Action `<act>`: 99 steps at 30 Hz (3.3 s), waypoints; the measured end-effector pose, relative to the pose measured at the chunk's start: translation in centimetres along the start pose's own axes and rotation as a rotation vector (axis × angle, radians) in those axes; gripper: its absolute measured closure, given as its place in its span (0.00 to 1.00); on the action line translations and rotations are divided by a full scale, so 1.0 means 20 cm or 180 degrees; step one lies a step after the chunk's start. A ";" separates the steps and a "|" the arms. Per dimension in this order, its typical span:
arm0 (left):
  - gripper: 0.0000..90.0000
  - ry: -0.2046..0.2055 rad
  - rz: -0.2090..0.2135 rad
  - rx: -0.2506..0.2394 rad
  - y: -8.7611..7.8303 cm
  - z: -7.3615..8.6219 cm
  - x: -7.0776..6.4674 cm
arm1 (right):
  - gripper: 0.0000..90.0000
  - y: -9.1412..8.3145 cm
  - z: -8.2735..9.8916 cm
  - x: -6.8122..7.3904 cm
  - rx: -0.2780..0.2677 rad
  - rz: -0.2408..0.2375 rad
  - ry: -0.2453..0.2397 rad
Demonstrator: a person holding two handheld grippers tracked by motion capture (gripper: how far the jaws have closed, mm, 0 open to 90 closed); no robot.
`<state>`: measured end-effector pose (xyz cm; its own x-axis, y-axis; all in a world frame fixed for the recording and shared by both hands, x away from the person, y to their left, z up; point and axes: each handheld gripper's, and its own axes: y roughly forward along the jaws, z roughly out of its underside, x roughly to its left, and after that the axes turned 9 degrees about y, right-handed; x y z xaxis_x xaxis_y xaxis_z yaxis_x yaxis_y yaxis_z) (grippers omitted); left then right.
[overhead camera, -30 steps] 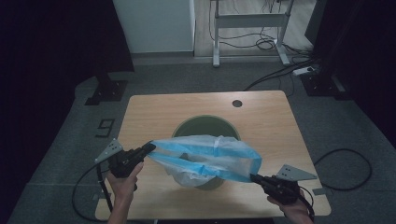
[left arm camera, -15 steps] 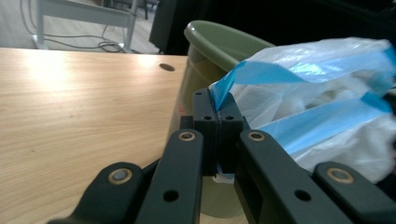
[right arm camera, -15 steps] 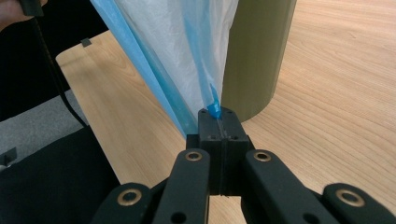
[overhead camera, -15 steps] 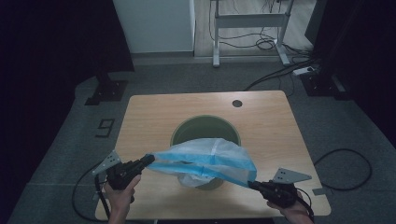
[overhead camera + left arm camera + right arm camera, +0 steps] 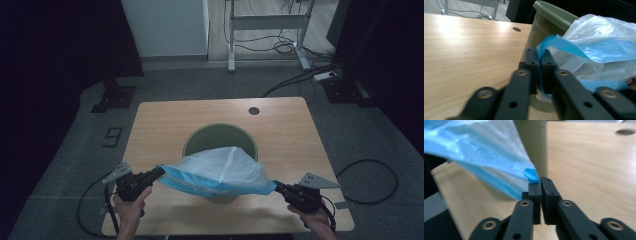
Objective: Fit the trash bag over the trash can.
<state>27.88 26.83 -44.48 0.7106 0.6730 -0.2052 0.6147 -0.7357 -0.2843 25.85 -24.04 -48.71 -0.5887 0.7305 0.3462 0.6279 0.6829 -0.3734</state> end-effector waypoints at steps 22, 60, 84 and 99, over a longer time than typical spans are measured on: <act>0.20 0.1276 -0.0052 0.0348 0.00 -0.22 -0.30 | 0.53 -0.16 -0.27 0.23 -0.0735 -0.0051 -0.0300; 0.97 0.0410 -0.0112 0.0471 0.40 -0.43 0.17 | 0.98 0.44 -0.68 -0.11 -0.0527 0.0232 0.0364; 0.98 -0.0040 -0.0106 0.0869 0.51 -0.12 0.25 | 0.93 0.61 -0.41 -0.21 0.0029 0.0504 0.0671; 0.55 0.0176 -0.0230 0.0360 0.37 -0.14 0.19 | 0.53 0.38 -0.40 -0.20 -0.0667 0.0293 0.0709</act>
<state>36.17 23.74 -44.76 0.6856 0.7163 -0.1295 0.6246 -0.6703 -0.4008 37.12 -21.71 -46.07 -0.4130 0.7560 0.5077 0.7782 0.5826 -0.2345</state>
